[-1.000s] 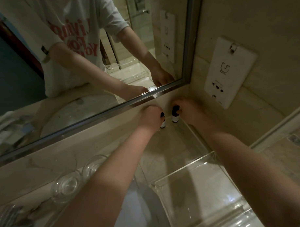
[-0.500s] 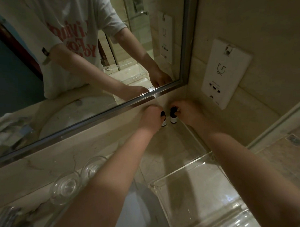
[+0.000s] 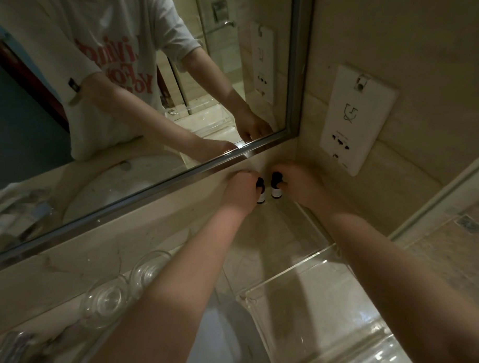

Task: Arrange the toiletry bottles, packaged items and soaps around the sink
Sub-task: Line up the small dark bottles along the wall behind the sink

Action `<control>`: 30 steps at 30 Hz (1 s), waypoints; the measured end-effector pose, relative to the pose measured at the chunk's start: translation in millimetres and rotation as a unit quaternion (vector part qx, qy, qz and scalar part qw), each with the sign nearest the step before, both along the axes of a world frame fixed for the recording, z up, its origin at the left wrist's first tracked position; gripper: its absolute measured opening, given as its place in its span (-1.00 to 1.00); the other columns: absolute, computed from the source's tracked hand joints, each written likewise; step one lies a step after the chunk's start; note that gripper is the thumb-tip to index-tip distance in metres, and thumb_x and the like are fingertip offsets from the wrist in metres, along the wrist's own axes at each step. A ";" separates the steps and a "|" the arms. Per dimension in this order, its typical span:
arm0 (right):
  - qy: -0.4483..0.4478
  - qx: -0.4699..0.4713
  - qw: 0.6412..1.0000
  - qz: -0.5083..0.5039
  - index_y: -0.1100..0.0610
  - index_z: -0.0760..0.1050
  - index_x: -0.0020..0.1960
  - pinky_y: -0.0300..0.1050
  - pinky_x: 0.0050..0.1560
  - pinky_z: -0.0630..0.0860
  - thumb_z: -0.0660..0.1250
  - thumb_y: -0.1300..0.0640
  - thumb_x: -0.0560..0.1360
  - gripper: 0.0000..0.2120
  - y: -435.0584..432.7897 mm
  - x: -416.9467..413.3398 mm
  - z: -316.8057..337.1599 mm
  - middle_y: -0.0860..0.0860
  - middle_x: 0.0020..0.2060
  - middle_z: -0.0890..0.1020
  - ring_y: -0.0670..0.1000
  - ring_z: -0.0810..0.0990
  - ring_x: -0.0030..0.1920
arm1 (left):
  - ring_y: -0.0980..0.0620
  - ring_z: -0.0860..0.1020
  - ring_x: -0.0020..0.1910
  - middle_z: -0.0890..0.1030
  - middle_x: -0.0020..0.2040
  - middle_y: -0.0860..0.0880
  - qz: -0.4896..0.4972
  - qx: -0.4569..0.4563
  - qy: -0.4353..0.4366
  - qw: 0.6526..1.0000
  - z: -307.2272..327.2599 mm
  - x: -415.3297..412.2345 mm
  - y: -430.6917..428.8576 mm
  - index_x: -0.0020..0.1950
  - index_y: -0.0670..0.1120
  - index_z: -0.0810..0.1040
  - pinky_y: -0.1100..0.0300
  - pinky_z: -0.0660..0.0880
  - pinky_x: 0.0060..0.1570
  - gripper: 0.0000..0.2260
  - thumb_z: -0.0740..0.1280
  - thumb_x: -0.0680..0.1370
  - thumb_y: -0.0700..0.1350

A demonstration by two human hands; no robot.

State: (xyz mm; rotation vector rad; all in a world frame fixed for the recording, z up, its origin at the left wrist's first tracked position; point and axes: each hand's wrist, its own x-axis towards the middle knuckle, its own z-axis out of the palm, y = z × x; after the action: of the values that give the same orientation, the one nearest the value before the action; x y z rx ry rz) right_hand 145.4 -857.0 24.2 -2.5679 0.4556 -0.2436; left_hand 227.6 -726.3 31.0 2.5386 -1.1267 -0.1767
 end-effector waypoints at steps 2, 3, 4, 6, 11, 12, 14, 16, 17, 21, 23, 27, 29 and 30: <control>0.000 0.001 1.000 -0.004 0.18 0.54 0.04 -0.05 -0.06 0.50 0.27 0.28 0.46 -0.82 1.3 -2.1 0.0 0.12 0.00 0.60 0.13 0.56 0.00 | -0.12 0.56 0.03 0.61 0.06 -0.18 0.002 0.002 0.007 1.000 0.2 -0.2 1.2 0.10 -0.18 0.58 0.20 0.34 -0.14 -0.80 0.23 0.56 -0.16; 0.004 0.007 1.000 -0.008 0.17 0.54 0.08 -0.02 -0.03 0.52 0.28 0.27 0.47 -0.80 2.0 -3.0 -0.1 0.11 0.02 0.60 0.13 0.56 0.01 | -0.12 0.57 0.02 0.61 0.06 -0.18 0.003 0.003 0.011 1.000 0.5 -0.4 1.5 0.10 -0.18 0.58 0.19 0.35 -0.14 -0.79 0.23 0.56 -0.15; 0.008 0.012 1.000 -0.011 0.17 0.54 0.10 0.01 0.00 0.53 0.28 0.26 0.47 -0.78 2.3 -3.4 0.0 0.11 0.03 0.60 0.13 0.56 0.03 | -0.13 0.57 0.02 0.62 0.05 -0.18 0.005 0.004 0.017 1.000 1.0 -1.3 1.8 0.10 -0.18 0.58 0.18 0.37 -0.14 -0.79 0.23 0.56 -0.15; 0.017 0.011 1.000 -0.013 0.16 0.54 0.10 0.02 0.02 0.54 0.28 0.24 0.48 -0.79 2.4 -2.8 0.1 0.11 0.03 0.61 0.13 0.57 0.04 | -0.14 0.58 0.02 0.62 0.05 -0.18 0.006 0.003 0.027 1.000 0.1 -2.4 0.6 0.10 -0.18 0.59 0.16 0.41 -0.13 -0.79 0.24 0.56 -0.15; 0.023 0.021 0.999 -0.009 0.16 0.56 0.06 -0.09 -0.07 0.48 0.27 0.27 0.47 -0.80 -0.1 1.3 1.6 0.12 0.00 0.63 0.14 0.58 0.00 | -0.14 0.58 -0.04 0.63 -0.02 -0.21 0.019 -0.007 0.030 0.999 -0.2 -4.3 -4.4 -0.01 -0.22 0.59 0.20 0.34 -0.20 -0.81 0.21 0.56 -0.17; 0.025 0.023 0.999 -0.011 0.16 0.57 0.05 -0.10 -0.08 0.46 0.27 0.27 0.47 -0.81 -1.2 2.0 1.4 0.12 -0.01 0.64 0.14 0.58 -0.01 | -0.14 0.58 -0.05 0.63 -0.03 -0.21 0.021 -0.009 0.031 0.999 -0.3 -4.2 -4.8 -0.02 -0.23 0.58 0.20 0.33 -0.21 -0.82 0.21 0.56 -0.18; 0.029 0.023 0.999 -0.016 0.16 0.57 0.05 -0.08 -0.07 0.48 0.26 0.27 0.48 -0.81 -2.9 3.2 1.2 0.13 -0.01 0.64 0.15 0.58 -0.01 | -0.14 0.58 -0.04 0.63 -0.03 -0.21 0.018 -0.013 0.028 0.999 -1.3 -3.8 -5.4 -0.02 -0.23 0.58 0.21 0.31 -0.22 -0.82 0.22 0.56 -0.18; 0.032 0.011 0.999 -0.021 0.15 0.57 0.05 -0.02 -0.03 0.53 0.26 0.26 0.48 -0.80 -4.0 3.9 1.5 0.12 -0.01 0.64 0.15 0.58 -0.01 | -0.14 0.58 -0.02 0.63 -0.01 -0.21 0.014 -0.014 0.024 1.000 -3.4 -2.3 -6.5 0.01 -0.22 0.57 0.22 0.31 -0.21 -0.82 0.22 0.56 -0.18; 0.029 0.008 0.999 -0.021 0.15 0.58 0.05 0.00 -0.03 0.53 0.26 0.26 0.48 -0.81 -4.4 4.3 1.6 0.12 -0.01 0.65 0.15 0.58 -0.01 | -0.14 0.58 -0.01 0.63 0.00 -0.20 0.012 -0.013 0.022 1.000 -3.8 -2.0 -6.9 0.02 -0.22 0.58 0.22 0.32 -0.20 -0.82 0.22 0.56 -0.17; 0.024 0.000 1.000 -0.001 0.17 0.57 -0.03 -0.06 -0.10 0.49 0.25 0.27 0.49 -0.86 -4.0 5.1 1.2 0.14 -0.07 0.65 0.16 0.59 -0.05 | -0.15 0.59 -0.03 0.64 -0.01 -0.21 0.002 -0.013 0.028 1.000 -2.7 -1.8 -7.9 0.02 -0.23 0.60 0.18 0.37 -0.18 -0.80 0.22 0.55 -0.19; 0.020 -0.002 1.000 0.006 0.17 0.57 -0.06 -0.01 -0.10 0.52 0.24 0.27 0.49 -0.87 -3.8 4.0 0.7 0.14 -0.11 0.65 0.17 0.59 -0.08 | -0.15 0.59 -0.03 0.64 -0.03 -0.21 -0.003 -0.009 0.029 1.000 -2.1 -1.9 -7.4 -0.01 -0.23 0.60 0.17 0.37 -0.19 -0.81 0.22 0.55 -0.19; 0.033 -0.022 0.999 -0.010 0.15 0.57 0.03 -0.02 -0.05 0.52 0.24 0.24 0.50 -0.83 -4.6 3.3 3.9 0.12 -0.05 0.64 0.16 0.58 -0.03 | -0.13 0.58 -0.04 0.63 -0.02 -0.19 -0.004 0.000 0.026 1.000 -1.5 -2.0 -5.9 0.00 -0.22 0.59 0.19 0.34 -0.21 -0.80 0.19 0.57 -0.19; 0.047 -0.025 0.998 -0.015 0.15 0.57 0.06 -0.04 -0.04 0.51 0.24 0.22 0.51 -0.81 -4.7 3.8 5.1 0.11 -0.03 0.64 0.16 0.58 -0.02 | -0.13 0.58 -0.03 0.63 -0.02 -0.19 0.000 -0.004 0.029 1.000 -1.4 -2.1 -5.7 0.02 -0.21 0.59 0.20 0.35 -0.20 -0.80 0.19 0.58 -0.19; 0.048 -0.021 0.999 -0.016 0.15 0.57 0.05 -0.05 -0.05 0.50 0.24 0.23 0.51 -0.82 -4.6 4.0 5.1 0.11 -0.04 0.64 0.16 0.58 -0.02 | -0.12 0.58 -0.04 0.63 -0.01 -0.19 0.002 -0.005 0.029 1.000 -1.3 -2.4 -5.5 0.02 -0.21 0.59 0.21 0.35 -0.21 -0.80 0.19 0.58 -0.19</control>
State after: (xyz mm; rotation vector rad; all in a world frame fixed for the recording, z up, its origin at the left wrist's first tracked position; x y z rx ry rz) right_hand 149.3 -861.6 29.3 -2.6243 0.5320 -0.1443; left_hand 225.2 -731.8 29.7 2.5101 -1.0988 -0.2420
